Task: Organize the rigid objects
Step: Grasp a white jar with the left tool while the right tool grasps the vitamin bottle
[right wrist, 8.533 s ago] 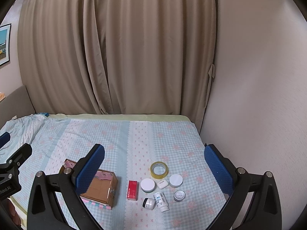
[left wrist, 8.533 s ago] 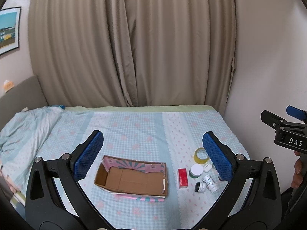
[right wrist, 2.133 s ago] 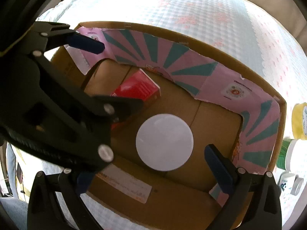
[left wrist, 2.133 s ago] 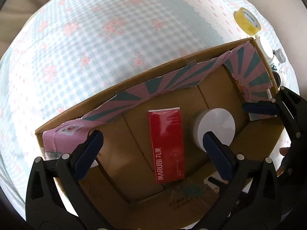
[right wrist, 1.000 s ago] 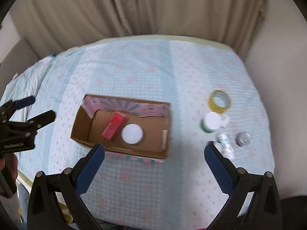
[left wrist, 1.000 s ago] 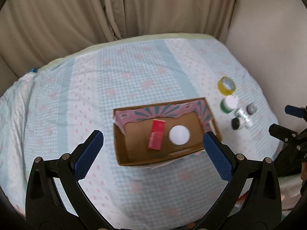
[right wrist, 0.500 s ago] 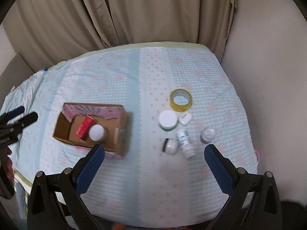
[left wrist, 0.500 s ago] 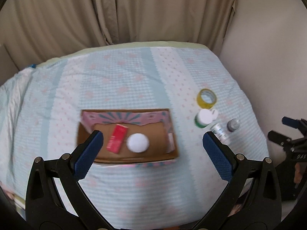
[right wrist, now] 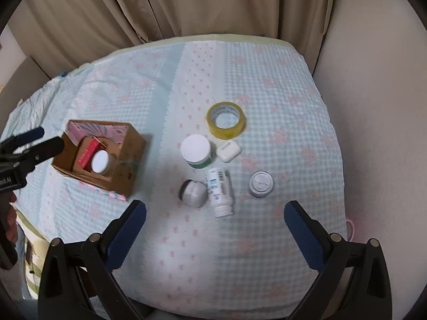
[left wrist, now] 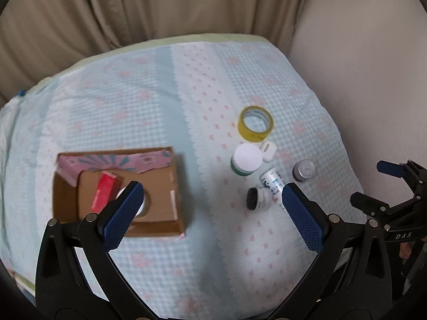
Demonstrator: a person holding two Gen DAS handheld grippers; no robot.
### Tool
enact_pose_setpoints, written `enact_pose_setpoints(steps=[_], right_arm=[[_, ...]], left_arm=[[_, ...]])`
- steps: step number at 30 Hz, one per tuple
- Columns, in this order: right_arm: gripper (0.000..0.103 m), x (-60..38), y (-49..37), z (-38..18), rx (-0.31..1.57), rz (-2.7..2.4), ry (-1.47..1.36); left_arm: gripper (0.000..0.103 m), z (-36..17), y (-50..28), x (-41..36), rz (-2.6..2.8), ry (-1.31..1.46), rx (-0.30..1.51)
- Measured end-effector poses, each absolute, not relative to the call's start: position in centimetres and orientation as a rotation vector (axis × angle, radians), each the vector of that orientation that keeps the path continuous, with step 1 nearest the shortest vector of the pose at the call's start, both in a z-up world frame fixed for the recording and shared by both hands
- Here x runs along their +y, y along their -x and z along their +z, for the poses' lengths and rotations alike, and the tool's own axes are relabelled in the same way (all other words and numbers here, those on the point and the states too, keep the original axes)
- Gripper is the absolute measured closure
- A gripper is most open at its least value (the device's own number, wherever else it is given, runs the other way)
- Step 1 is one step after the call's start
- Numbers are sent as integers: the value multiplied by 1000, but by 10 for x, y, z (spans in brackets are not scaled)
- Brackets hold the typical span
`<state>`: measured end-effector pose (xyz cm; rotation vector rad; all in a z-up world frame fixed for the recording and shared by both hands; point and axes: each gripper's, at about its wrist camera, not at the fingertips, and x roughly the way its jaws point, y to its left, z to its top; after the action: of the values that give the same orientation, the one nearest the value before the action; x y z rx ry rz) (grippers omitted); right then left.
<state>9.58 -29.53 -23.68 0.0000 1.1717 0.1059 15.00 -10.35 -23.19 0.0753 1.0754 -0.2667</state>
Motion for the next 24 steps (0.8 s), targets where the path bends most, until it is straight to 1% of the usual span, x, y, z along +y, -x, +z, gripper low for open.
enact_pose_setpoints(steps=[5, 15, 17, 21, 24], right_arm=[[0, -307, -111, -267, 1225, 119, -64], [1, -304, -143, -361, 1363, 149, -7], [4, -303, -148, -381, 1387, 166, -12], [4, -300, -157, -412, 1424, 182, 7], [7, -297, -163, -431, 1448, 195, 50]], left_arm=[[0, -263, -178, -132, -305, -128, 1107], [0, -371, -233, -196, -384, -316, 1219], [0, -388, -239, -203, -380, -351, 1232], [0, -425, -250, -214, -391, -396, 1289], [0, -445, -256, -221, -417, -416, 1322]])
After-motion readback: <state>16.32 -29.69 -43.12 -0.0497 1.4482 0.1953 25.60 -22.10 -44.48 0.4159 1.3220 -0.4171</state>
